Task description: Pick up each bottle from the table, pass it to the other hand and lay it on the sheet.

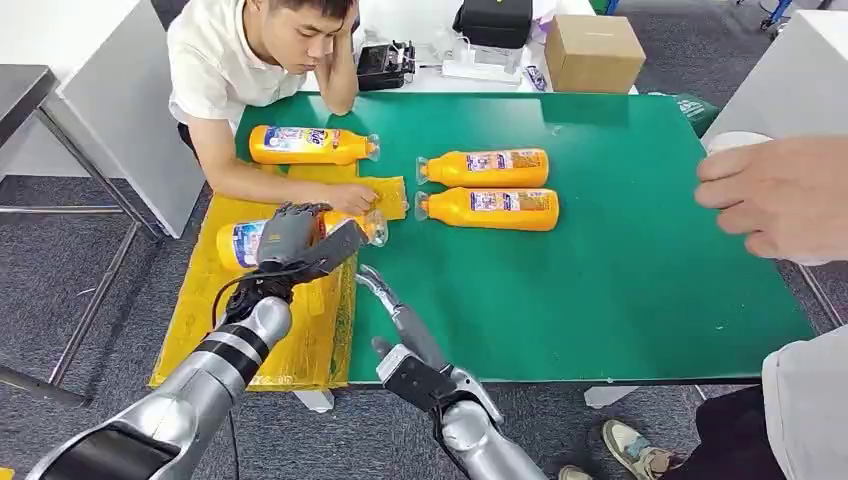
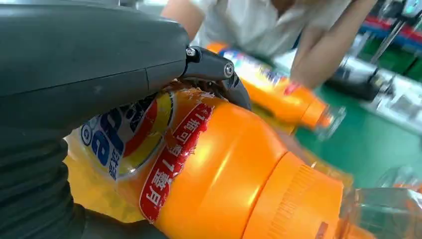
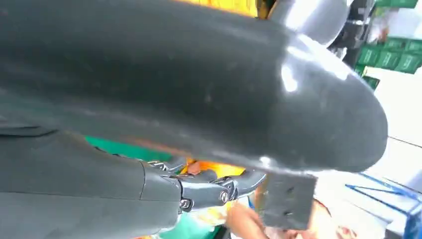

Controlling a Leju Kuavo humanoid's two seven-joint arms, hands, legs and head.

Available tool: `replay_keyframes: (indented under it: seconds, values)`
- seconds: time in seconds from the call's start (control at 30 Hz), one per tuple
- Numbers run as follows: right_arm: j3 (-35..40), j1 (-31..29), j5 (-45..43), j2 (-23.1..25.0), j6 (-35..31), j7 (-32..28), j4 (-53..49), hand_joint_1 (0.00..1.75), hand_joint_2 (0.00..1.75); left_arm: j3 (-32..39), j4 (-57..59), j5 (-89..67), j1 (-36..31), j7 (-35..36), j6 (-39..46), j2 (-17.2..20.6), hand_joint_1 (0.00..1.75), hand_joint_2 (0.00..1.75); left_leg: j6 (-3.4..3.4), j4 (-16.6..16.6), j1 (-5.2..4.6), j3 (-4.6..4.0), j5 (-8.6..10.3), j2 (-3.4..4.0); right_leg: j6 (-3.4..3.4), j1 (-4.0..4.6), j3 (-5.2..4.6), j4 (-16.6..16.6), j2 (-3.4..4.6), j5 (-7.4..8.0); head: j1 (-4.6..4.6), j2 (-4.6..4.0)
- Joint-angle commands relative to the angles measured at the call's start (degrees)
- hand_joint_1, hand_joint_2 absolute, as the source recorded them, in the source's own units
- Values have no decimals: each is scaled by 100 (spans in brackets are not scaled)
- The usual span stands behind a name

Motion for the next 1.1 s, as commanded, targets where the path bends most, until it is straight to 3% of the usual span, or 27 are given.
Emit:
replay_keyframes:
  seconds: [0.03, 0.13, 0.47, 0.5, 0.53, 0.57, 0.7, 0.97, 1.1]
  values:
    - [269, -300, -36, -81, 73, 18, 576, 0, 0, 330, 1308, 163, -587, 145, -199, -244, 175, 175, 0, -2, -1, 11, -4, 4, -2, 0, 12, -2, -4, -3, 2, 0]
    - [349, -394, -45, -3, 152, 18, 744, 0, 0, 246, 1648, -206, -740, 509, -7, -230, 175, 175, -1, 2, 1, 3, -2, 4, -3, 2, 4, 1, -3, -2, 0, 0]
    - [427, -355, -84, -19, 173, 33, 833, 0, 0, 779, 1622, 333, -575, 109, -713, -335, 175, 175, 0, -4, -1, 12, -4, 9, -2, 0, 12, -4, 1, -3, 0, 0]
    - [434, -361, -83, -15, 171, 26, 850, 0, 0, 846, 1591, 419, -569, 59, -795, -346, 150, 175, 0, -4, -3, 11, -3, 4, -2, -2, 12, -3, -3, -3, -2, 0]
    - [434, -361, -83, -15, 171, 26, 850, 0, 0, 846, 1591, 419, -569, 59, -795, -346, 10, 175, 0, -7, -5, 20, -3, 1, -3, -3, 21, -4, -9, -6, 0, 0]
    - [452, -361, -76, -12, 175, 21, 860, 0, 0, 782, 1583, 378, -581, 47, -921, -346, 0, 175, 0, -6, -3, 15, -2, -5, -2, -1, 18, -5, -11, -4, 2, 0]
    - [464, -360, -76, -11, 175, 10, 885, 0, 0, 1020, 1512, 632, -522, 94, -1012, -334, 0, 175, 1, -3, -2, 4, -1, -3, -1, -1, 7, -2, -10, 0, 0, 0]
    - [517, -383, -187, -11, 71, -95, 1021, 0, 0, 1894, 1275, 2046, -435, -682, -1816, -51, 0, 175, -2, -4, 0, 6, -1, 5, -3, 1, 8, -3, -4, 1, 0, 0]
    - [524, -377, -214, -21, 48, -124, 1043, 0, 0, 1825, 1176, 2108, -455, -712, -1880, 66, 0, 175, -2, -8, -4, 17, -1, 13, -5, -2, 14, -1, -1, 1, 0, 0]
